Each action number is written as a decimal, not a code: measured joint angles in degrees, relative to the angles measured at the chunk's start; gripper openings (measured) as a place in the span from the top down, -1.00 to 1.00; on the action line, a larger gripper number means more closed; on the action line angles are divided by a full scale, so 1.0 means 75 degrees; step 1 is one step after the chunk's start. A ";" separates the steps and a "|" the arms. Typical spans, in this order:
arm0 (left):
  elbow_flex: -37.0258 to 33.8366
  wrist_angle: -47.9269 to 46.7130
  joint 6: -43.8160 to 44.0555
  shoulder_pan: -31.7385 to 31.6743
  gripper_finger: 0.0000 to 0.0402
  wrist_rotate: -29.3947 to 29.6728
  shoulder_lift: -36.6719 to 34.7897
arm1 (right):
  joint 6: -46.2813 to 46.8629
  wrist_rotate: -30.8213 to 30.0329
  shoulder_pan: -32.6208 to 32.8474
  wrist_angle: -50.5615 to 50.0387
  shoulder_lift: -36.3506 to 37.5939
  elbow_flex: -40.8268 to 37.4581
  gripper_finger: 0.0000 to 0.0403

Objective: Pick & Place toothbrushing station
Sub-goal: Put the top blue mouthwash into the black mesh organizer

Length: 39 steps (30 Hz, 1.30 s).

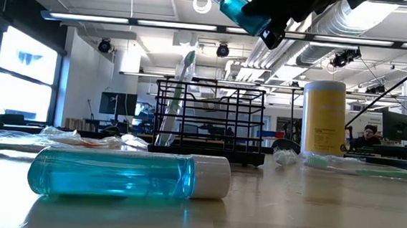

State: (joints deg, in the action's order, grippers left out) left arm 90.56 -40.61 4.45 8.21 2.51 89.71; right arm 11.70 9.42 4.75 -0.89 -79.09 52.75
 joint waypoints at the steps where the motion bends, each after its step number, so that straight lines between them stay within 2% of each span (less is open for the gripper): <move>1: 0.0017 0.0047 0.0014 0.0000 0.20 0.0001 0.0044 | 0.0000 0.0004 0.0003 0.0018 0.0000 0.0000 0.65; 39: 0.0018 0.0204 0.0040 0.0000 0.20 0.0145 0.0689 | 0.0000 0.0162 0.0000 0.0006 0.0003 0.0006 0.65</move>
State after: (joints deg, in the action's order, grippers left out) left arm 90.70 -39.08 4.75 8.21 3.60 94.87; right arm 11.70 10.63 4.75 -0.84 -79.07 52.80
